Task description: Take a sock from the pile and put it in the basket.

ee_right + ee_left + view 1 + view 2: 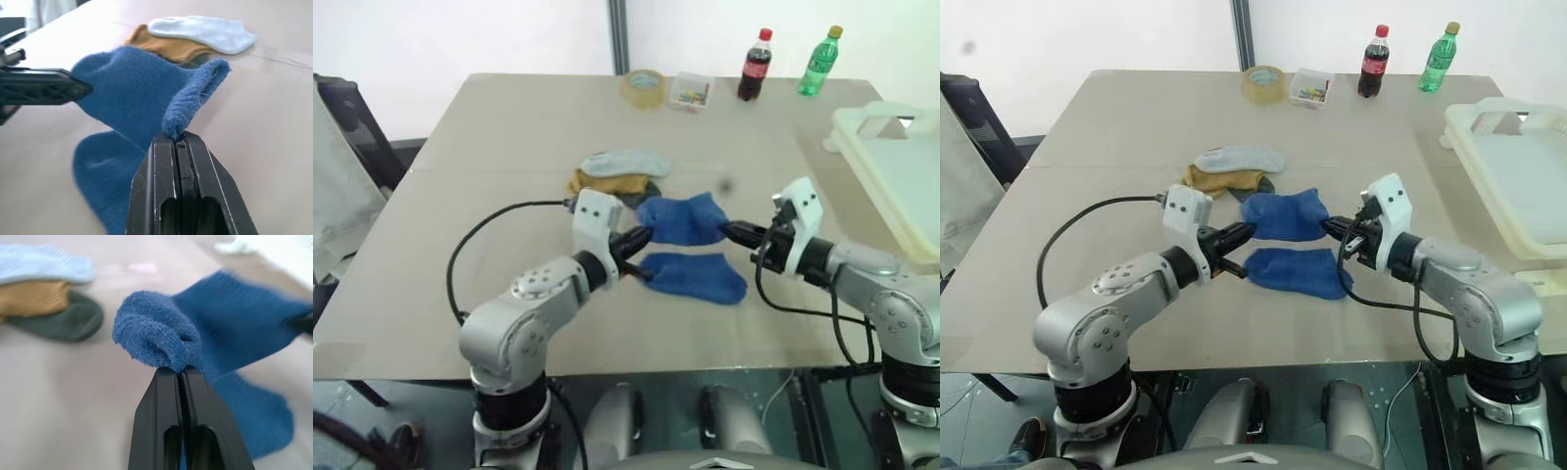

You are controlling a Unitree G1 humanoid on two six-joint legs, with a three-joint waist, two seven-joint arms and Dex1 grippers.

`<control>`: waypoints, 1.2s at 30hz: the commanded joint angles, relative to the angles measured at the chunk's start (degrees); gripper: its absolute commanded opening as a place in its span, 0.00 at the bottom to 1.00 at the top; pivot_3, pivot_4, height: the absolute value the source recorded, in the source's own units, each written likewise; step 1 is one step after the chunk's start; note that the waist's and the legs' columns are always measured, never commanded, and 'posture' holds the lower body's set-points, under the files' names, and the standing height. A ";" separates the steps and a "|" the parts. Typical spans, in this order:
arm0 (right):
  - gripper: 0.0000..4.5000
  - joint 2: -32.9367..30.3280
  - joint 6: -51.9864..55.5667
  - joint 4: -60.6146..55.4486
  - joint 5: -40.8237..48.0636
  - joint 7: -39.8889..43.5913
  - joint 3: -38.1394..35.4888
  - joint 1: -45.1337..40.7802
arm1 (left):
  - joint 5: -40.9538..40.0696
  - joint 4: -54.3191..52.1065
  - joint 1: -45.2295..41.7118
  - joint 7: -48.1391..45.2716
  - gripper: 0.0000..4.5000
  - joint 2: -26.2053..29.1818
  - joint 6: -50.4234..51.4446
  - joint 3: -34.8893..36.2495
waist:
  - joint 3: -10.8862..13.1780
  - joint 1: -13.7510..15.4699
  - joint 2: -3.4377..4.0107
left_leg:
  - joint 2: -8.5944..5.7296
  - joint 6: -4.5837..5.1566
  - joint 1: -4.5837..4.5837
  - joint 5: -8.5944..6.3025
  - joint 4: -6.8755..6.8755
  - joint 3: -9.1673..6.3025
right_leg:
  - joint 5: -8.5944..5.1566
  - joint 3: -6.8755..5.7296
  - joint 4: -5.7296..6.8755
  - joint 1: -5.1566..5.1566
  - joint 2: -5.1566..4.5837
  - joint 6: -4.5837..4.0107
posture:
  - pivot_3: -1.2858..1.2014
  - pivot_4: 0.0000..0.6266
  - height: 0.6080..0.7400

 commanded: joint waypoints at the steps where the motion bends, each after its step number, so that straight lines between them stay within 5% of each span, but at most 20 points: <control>1: 0.00 -2.28 0.80 -1.66 0.95 0.22 -0.28 1.21 | -1.98 -7.05 2.87 0.44 0.00 -0.15 3.32 0.45 | 0.00 0.06 0.00 | 0.00 0.00 0.00 0.00 -0.02 0.01 | 0.00 0.00 -0.02 0.00 0.00 0.00 | 0.52 0.24 1.00; 9: 0.00 -5.03 2.81 -2.76 3.31 -0.41 -2.07 2.30 | -0.06 -6.40 5.82 4.72 0.00 -4.08 1.58 -4.33 | 0.02 0.42 -0.03 | -0.02 0.01 -0.01 0.00 0.03 0.00 | -0.01 0.00 -0.03 0.03 -0.02 0.00 | 0.52 0.24 1.00; 26: 0.00 -8.35 10.85 -9.03 12.18 -3.76 -7.04 10.16 | 2.30 -3.08 5.86 6.46 0.00 -2.37 -0.14 -10.66 | 0.03 1.22 -0.05 | 0.01 0.02 -0.03 -0.01 0.02 0.01 | -0.02 0.02 -0.05 -0.02 -0.02 -0.01 | 0.52 0.24 1.00; 36: 0.00 -9.08 6.06 -5.38 7.09 -5.76 -3.26 14.60 | 4.82 -0.38 6.56 8.38 0.00 -2.28 -0.17 -12.81 | 0.04 1.39 -0.08 | 0.00 0.02 -0.05 -0.01 0.02 0.02 | -0.02 0.02 -0.09 -0.01 -0.02 0.00 | 0.52 0.24 1.00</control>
